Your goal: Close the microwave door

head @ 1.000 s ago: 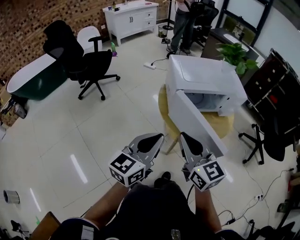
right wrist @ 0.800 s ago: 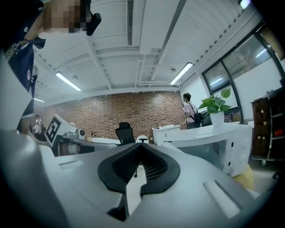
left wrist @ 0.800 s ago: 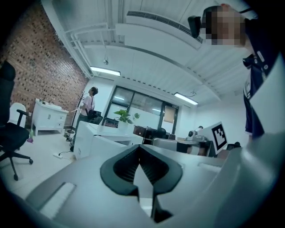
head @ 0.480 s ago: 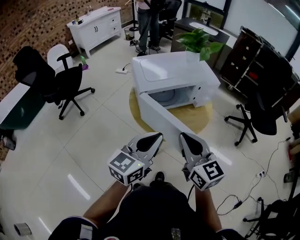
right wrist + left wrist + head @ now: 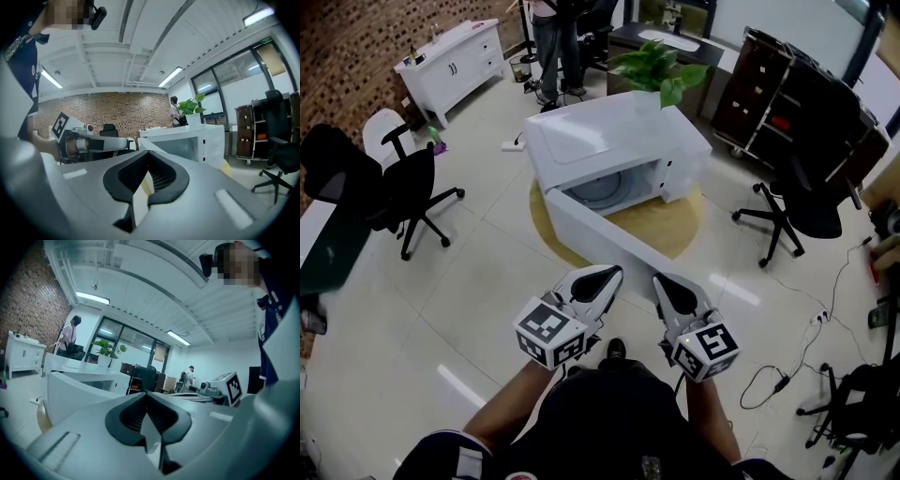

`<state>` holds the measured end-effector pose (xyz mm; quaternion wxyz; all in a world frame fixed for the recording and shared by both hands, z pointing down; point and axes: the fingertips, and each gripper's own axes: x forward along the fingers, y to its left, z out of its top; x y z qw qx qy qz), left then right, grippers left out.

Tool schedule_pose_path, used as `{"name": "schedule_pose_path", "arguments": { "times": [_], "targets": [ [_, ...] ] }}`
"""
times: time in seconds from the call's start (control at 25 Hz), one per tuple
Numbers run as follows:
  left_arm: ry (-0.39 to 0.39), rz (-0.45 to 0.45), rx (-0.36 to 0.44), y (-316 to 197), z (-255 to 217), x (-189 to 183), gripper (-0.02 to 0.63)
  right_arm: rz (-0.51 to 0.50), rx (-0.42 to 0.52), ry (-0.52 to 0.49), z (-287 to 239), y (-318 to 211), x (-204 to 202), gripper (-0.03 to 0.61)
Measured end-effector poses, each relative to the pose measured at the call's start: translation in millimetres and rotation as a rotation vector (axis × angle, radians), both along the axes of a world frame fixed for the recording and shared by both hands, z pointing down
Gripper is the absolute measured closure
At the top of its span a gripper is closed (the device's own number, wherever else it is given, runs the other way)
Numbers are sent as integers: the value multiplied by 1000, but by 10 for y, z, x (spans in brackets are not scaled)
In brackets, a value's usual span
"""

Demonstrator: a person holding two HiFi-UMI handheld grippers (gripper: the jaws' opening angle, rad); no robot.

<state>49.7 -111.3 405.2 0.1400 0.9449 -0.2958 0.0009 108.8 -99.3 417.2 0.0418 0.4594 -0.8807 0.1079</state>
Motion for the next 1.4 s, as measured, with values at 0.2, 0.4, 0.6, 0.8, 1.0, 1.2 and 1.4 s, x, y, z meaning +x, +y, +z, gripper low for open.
{"name": "schedule_pose_path", "arguments": {
  "times": [0.2,0.4,0.6,0.8,1.0,1.2,1.4],
  "targets": [
    [-9,11,-14,4,51,7,610,32,-31,7,113,-14,87,577],
    [-13,9,-23,-11,86,9,609,60,-44,30,200,-93,218,577],
    [-10,8,-20,-56,79,76,611,86,-40,40,193,-246,345,577],
    [-10,-1,-29,-195,104,170,609,85,-38,42,201,-433,441,577],
    [-13,-10,-22,-351,105,305,609,73,-32,46,216,-628,563,577],
    [-24,-34,-23,-484,123,391,610,65,-18,59,206,-890,678,577],
    [-42,-59,-28,-579,145,380,609,76,-6,61,202,-1153,742,577]
  ]
}}
